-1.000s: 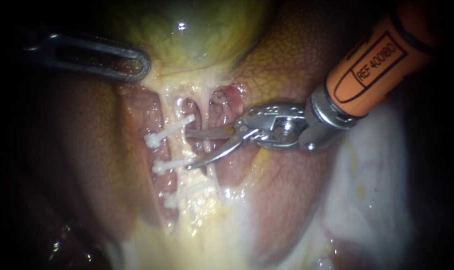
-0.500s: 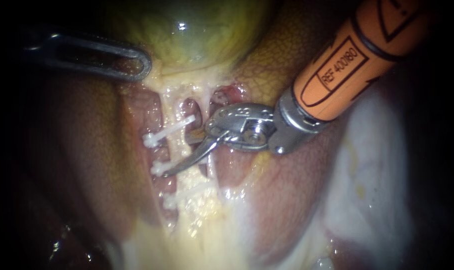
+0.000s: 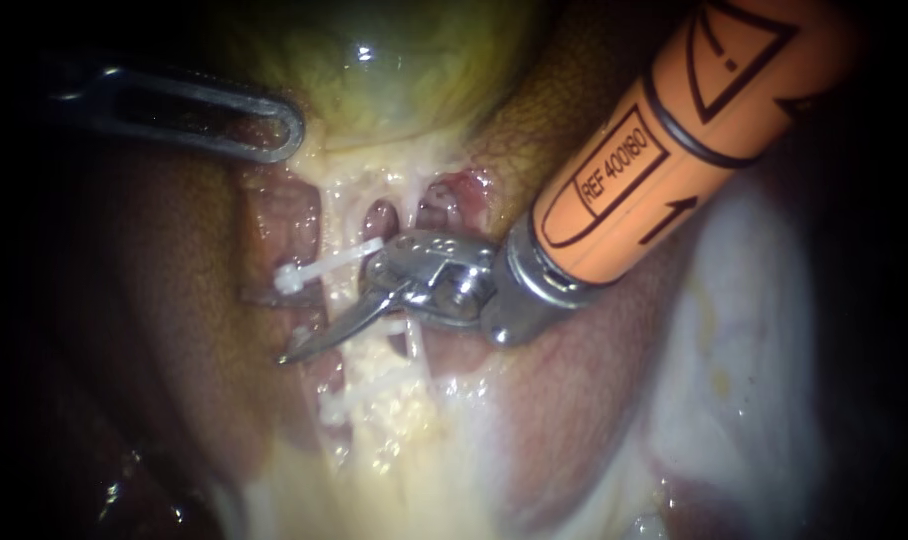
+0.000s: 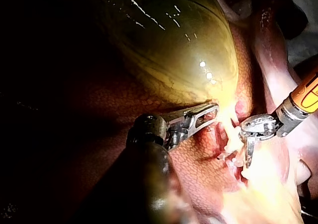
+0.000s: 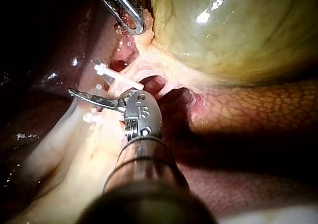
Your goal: Go to the cutting position left tube
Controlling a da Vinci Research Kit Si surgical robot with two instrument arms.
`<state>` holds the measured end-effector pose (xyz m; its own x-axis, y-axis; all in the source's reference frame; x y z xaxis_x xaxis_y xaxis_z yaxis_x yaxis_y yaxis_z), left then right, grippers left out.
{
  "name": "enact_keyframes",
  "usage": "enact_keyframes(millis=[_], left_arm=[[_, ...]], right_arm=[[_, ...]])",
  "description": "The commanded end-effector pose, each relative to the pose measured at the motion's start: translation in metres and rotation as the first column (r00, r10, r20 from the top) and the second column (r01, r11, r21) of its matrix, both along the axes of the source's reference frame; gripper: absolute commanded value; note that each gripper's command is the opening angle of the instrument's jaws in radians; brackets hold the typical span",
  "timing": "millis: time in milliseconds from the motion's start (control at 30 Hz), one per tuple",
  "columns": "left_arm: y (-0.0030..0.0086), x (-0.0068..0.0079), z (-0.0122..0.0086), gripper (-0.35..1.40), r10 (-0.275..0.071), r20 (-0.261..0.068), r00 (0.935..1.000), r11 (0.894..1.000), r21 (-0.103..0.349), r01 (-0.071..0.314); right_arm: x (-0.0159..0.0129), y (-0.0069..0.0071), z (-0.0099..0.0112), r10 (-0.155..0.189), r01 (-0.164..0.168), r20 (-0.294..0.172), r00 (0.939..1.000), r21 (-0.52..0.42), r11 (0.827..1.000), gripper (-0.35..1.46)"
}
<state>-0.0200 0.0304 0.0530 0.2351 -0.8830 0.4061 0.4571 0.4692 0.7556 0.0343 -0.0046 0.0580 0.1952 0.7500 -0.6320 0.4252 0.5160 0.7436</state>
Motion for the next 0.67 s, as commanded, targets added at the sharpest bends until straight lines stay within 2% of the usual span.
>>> enact_keyframes(millis=[33,300,667], left_arm=[[0.0,0.0001,0.0,-0.35,0.0,0.0,1.0,1.0,0.0,0.0],[0.0,0.0002,-0.0001,-0.35,0.001,0.0,1.0,1.0,0.0,-0.001],[0.0,0.0001,0.0,-0.35,0.001,0.0,1.0,1.0,0.0,-0.001]], right_arm=[[0.0,0.0001,-0.0006,-0.002,0.002,-0.002,1.0,0.003,1.0,0.99],[0.0003,0.0001,-0.004,-0.006,0.006,-0.011,0.9999,0.018,1.0,0.99],[0.0003,0.0,-0.0038,-0.006,0.006,-0.011,0.9999,0.016,1.0,1.01]])
